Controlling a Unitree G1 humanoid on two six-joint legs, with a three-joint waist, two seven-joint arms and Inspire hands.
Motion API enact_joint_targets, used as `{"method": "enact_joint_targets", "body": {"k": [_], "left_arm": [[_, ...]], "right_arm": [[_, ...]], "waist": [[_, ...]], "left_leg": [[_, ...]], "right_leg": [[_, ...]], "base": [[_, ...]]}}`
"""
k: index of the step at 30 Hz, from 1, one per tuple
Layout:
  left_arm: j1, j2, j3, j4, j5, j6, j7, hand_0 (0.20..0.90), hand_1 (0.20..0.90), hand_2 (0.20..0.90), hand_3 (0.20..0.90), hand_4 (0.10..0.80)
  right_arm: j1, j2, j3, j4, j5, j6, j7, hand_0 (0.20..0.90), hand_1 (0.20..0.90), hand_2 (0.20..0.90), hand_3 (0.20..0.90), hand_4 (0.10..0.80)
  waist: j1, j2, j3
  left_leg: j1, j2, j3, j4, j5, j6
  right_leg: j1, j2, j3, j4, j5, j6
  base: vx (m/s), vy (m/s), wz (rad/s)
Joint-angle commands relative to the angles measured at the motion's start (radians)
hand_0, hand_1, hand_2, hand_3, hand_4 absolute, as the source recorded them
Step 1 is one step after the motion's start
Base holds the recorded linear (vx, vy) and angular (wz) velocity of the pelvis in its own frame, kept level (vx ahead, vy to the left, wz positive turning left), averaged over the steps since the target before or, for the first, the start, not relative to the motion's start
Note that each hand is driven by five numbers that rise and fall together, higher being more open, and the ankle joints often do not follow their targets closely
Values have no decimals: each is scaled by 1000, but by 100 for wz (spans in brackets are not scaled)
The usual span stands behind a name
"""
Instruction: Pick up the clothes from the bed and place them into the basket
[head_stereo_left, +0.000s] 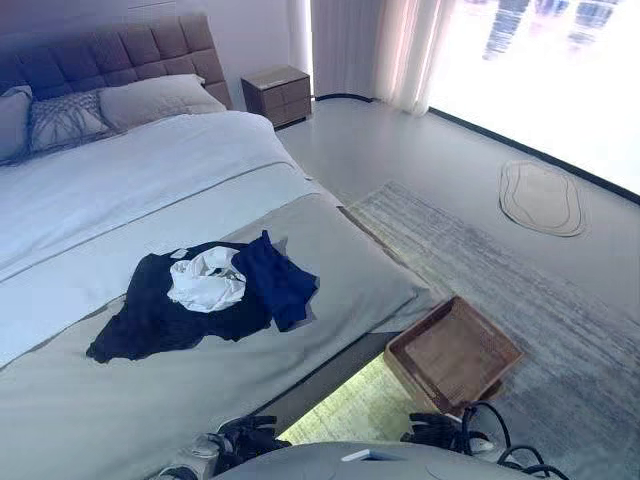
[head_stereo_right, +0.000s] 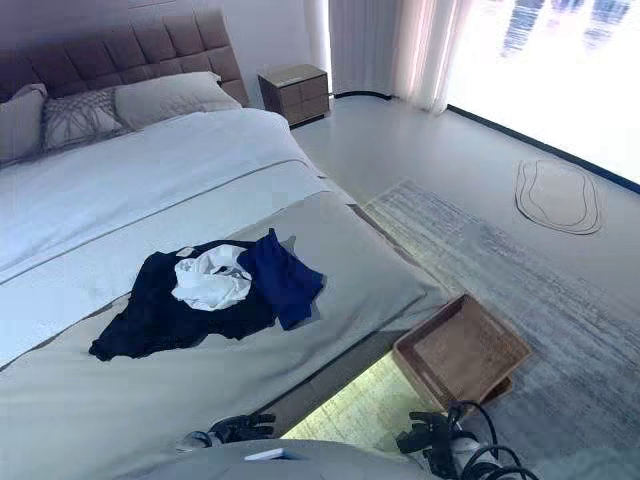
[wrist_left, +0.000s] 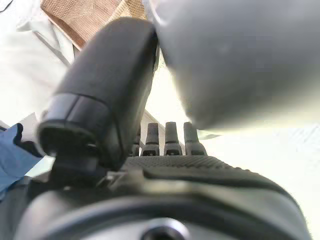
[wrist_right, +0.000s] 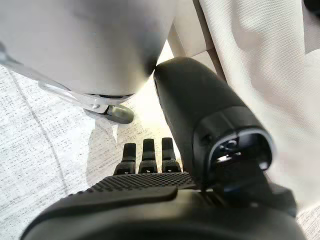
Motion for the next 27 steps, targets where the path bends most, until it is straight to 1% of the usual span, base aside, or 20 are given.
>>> {"method": "enact_joint_targets", "body": {"k": [1, 7, 12, 16, 19, 22, 27], "left_arm": [[-51, 15, 13, 55, 35, -10, -14, 900, 900, 900, 900, 800], [-50, 17, 18, 49, -1, -4, -30, 900, 900, 900, 900, 800], [-46, 17, 16, 53, 21, -5, 1, 900, 900, 900, 900, 800], [-48, 23, 17, 47, 29, 2, -6, 900, 900, 900, 900, 800], [-46, 29, 13, 42, 32, 3, -3, 900, 900, 900, 900, 800], [-49, 56, 6, 36, 24, 3, 17, 900, 900, 900, 900, 800], [-28, 84, -1, 34, 41, -21, 24, 900, 900, 900, 900, 800]], "right_arm": [[-20, 25, 30, 65, -28, 2, 24, 900, 900, 900, 900, 800], [-20, 24, 29, 67, -34, 5, 26, 900, 900, 900, 900, 800], [-18, 23, 27, 72, -32, 2, 22, 900, 900, 900, 900, 800], [-21, 16, 27, 72, -72, -21, -16, 900, 900, 900, 900, 800], [-34, -1, 20, 53, -82, -17, -32, 900, 900, 900, 900, 800], [-95, -61, 15, 5, -74, -19, -43, 900, 900, 900, 900, 800], [-177, -172, 3, -66, -85, -58, -84, 900, 900, 900, 900, 800]], "waist": [[9, -38, 21], [10, -37, 21], [13, -37, 23], [20, -38, 27], [27, -40, 31], [56, -58, 46], [97, -81, 57]], "left_leg": [[-2, -62, 42, 6, -80, 48], [-4, -62, 42, 6, -78, 48], [-5, -62, 39, 6, -76, 49], [-2, -63, 33, 6, -76, 51], [-1, -63, 28, 6, -74, 50], [-2, -64, 15, 6, -70, 54], [-11, -69, -7, 6, -74, 58]], "right_leg": [[15, -25, 23, 28, -26, 33], [13, -24, 21, 32, -28, 33], [12, -25, 15, 38, -32, 31], [13, -27, 5, 47, -38, 30], [13, -29, 1, 56, -41, 32], [11, -30, -7, 62, -40, 30], [16, -31, -16, 39, -25, 31]], "base": [[0, 0, 0], [0, 0, 0], [0, 0, 0], [38, 4, 1], [44, -7, 3], [65, -39, 11], [75, -13, 16]]}}
